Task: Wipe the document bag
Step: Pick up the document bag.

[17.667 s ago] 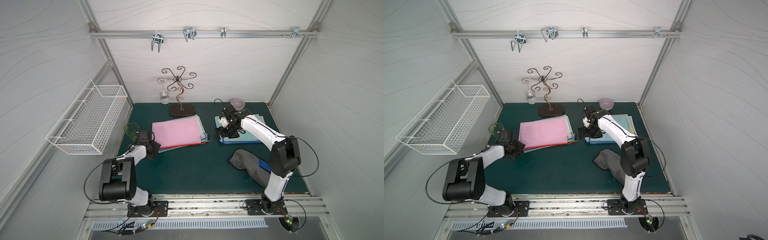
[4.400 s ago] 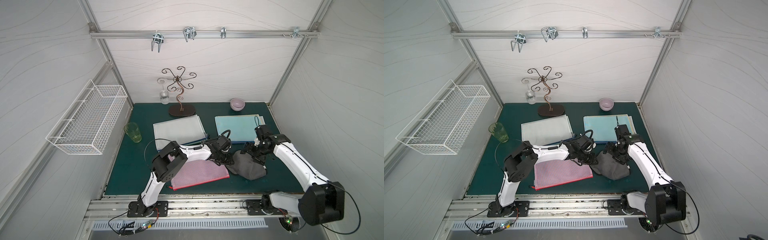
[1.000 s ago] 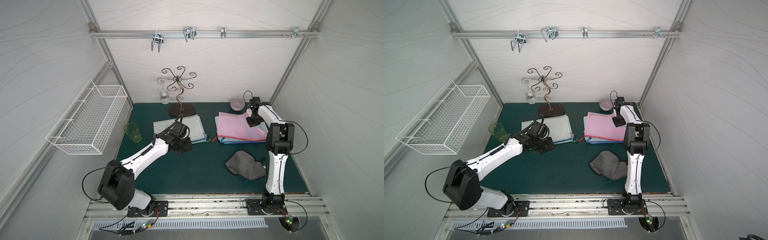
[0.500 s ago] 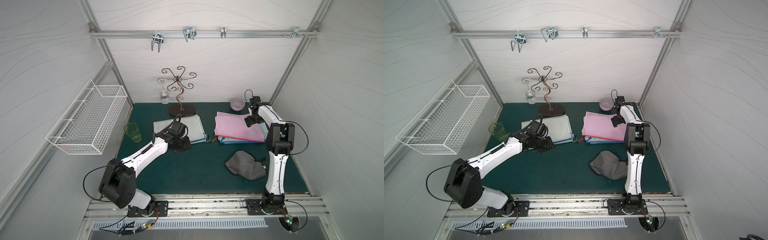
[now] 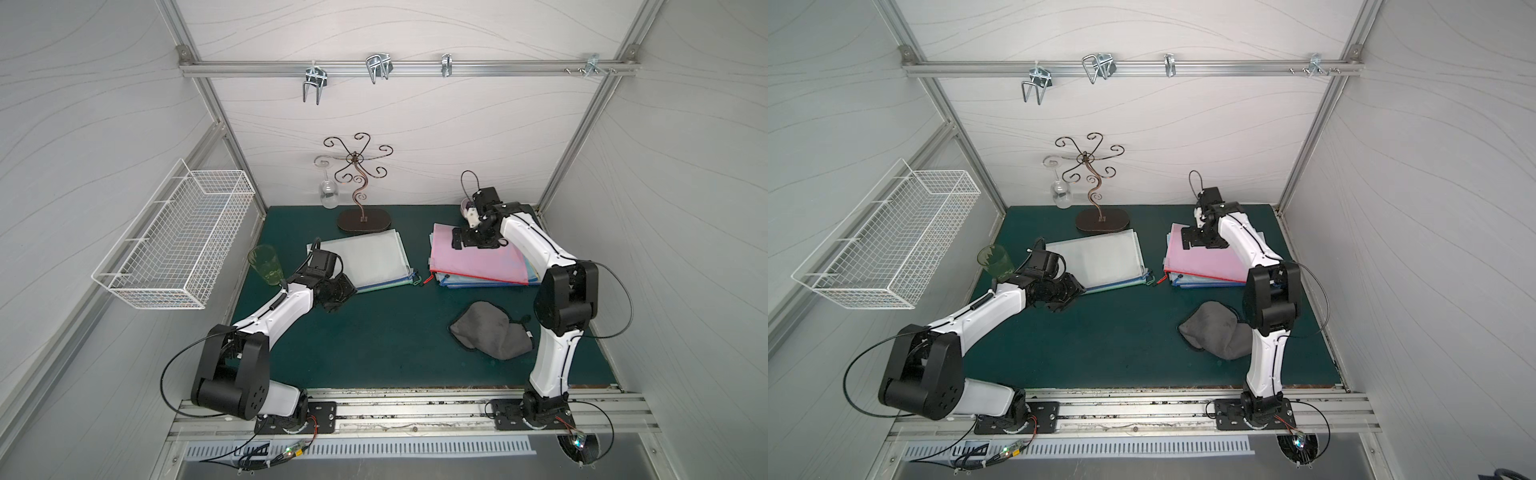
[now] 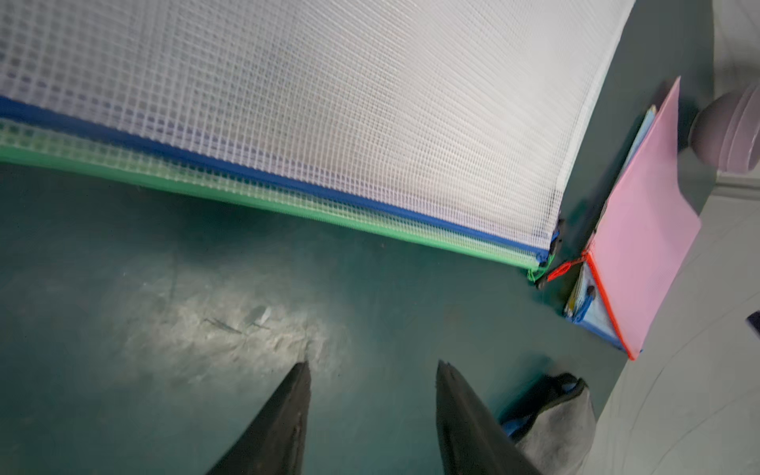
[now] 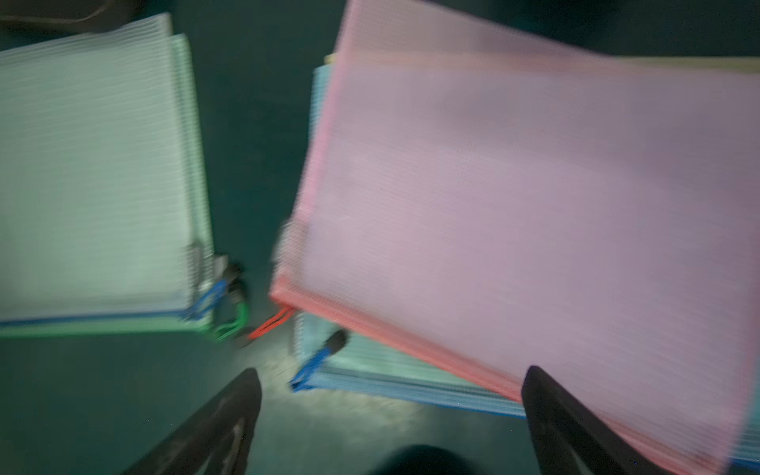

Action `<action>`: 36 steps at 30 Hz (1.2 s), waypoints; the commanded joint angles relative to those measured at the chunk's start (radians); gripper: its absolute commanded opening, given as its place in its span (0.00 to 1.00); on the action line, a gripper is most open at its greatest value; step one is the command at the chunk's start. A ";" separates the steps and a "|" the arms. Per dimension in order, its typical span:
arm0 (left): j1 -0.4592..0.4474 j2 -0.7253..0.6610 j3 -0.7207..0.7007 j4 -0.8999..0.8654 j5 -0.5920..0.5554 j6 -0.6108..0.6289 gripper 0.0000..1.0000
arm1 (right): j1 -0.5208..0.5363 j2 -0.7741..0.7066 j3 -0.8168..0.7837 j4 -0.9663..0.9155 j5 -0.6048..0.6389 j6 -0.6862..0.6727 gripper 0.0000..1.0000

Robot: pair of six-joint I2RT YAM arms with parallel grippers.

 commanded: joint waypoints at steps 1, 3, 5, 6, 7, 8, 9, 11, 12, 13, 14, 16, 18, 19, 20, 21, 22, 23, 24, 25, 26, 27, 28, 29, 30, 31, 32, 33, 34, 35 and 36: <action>0.006 0.037 0.010 0.147 0.011 -0.140 0.54 | 0.023 -0.092 -0.126 0.039 -0.196 0.137 0.99; 0.006 0.050 0.017 0.179 -0.021 -0.195 0.55 | 0.057 -0.130 -0.181 0.048 -0.192 0.142 0.99; 0.006 0.063 0.027 0.189 -0.062 -0.243 0.56 | 0.086 -0.151 -0.196 0.033 -0.188 0.129 0.99; 0.006 0.069 0.033 0.188 -0.094 -0.261 0.56 | 0.097 -0.158 -0.200 0.021 -0.181 0.122 0.99; 0.007 0.072 0.038 0.185 -0.129 -0.278 0.56 | 0.106 -0.168 -0.203 0.014 -0.178 0.118 0.99; 0.006 0.076 0.040 0.184 -0.160 -0.291 0.56 | 0.112 -0.175 -0.206 0.014 -0.178 0.113 0.99; 0.006 0.082 0.041 0.184 -0.193 -0.303 0.56 | 0.115 -0.186 -0.212 0.013 -0.174 0.112 0.99; 0.007 0.099 0.045 0.181 -0.243 -0.325 0.56 | 0.116 -0.201 -0.221 0.015 -0.174 0.113 0.99; 0.006 0.110 0.046 0.179 -0.258 -0.345 0.56 | 0.117 -0.206 -0.222 0.014 -0.174 0.112 0.99; 0.007 0.117 0.046 0.180 -0.270 -0.361 0.56 | 0.117 -0.208 -0.221 0.013 -0.176 0.110 0.99; 0.006 0.121 0.044 0.175 -0.289 -0.376 0.56 | 0.117 -0.210 -0.222 0.009 -0.178 0.109 0.99; 0.007 0.117 0.034 0.168 -0.326 -0.399 0.56 | 0.117 -0.213 -0.226 0.009 -0.182 0.108 0.99; 0.007 0.092 0.022 0.130 -0.385 -0.424 0.56 | 0.117 -0.214 -0.232 0.008 -0.184 0.106 0.99; 0.007 0.076 0.015 0.115 -0.416 -0.424 0.56 | 0.117 -0.214 -0.233 0.007 -0.185 0.105 0.99; 0.007 0.061 0.009 0.102 -0.454 -0.419 0.56 | 0.117 -0.214 -0.237 0.007 -0.189 0.104 0.99; 0.010 0.047 0.002 0.099 -0.477 -0.414 0.56 | 0.117 -0.215 -0.240 0.008 -0.192 0.105 0.99; 0.014 0.040 0.000 0.098 -0.488 -0.404 0.56 | 0.118 -0.215 -0.241 0.009 -0.195 0.104 0.99; 0.024 0.041 0.004 0.093 -0.493 -0.389 0.56 | 0.117 -0.214 -0.244 0.009 -0.197 0.103 0.99; 0.033 0.046 0.013 0.081 -0.496 -0.378 0.56 | 0.117 -0.212 -0.244 0.011 -0.199 0.103 0.99; 0.041 0.055 0.018 0.072 -0.492 -0.374 0.56 | 0.117 -0.210 -0.244 0.011 -0.204 0.104 0.99; 0.050 0.065 0.021 0.068 -0.489 -0.370 0.56 | 0.117 -0.206 -0.244 0.011 -0.206 0.102 0.99; 0.058 0.074 0.018 0.070 -0.486 -0.370 0.56 | 0.117 -0.204 -0.244 0.012 -0.208 0.102 0.99; 0.064 0.083 0.017 0.076 -0.485 -0.366 0.56 | 0.117 -0.202 -0.244 0.013 -0.210 0.104 0.99; 0.068 0.098 0.017 0.086 -0.479 -0.358 0.56 | 0.117 -0.199 -0.244 0.013 -0.213 0.103 0.99; 0.072 0.117 0.021 0.089 -0.472 -0.349 0.56 | 0.117 -0.197 -0.243 0.014 -0.213 0.104 0.99; 0.073 0.131 0.032 0.088 -0.464 -0.341 0.56 | 0.117 -0.195 -0.243 0.016 -0.214 0.104 0.99; 0.076 0.147 0.042 0.086 -0.458 -0.329 0.56 | 0.117 -0.194 -0.243 0.016 -0.215 0.104 0.99; 0.076 0.158 0.050 0.084 -0.461 -0.320 0.56 | 0.117 -0.190 -0.242 0.016 -0.215 0.103 0.99; 0.077 0.164 0.053 0.085 -0.465 -0.318 0.56 | 0.117 -0.188 -0.242 0.015 -0.214 0.102 0.99; 0.077 0.171 0.054 0.089 -0.468 -0.314 0.56 | 0.117 -0.186 -0.241 0.015 -0.213 0.103 0.99; 0.077 0.177 0.057 0.088 -0.474 -0.307 0.56 | 0.117 -0.185 -0.242 0.015 -0.213 0.101 0.99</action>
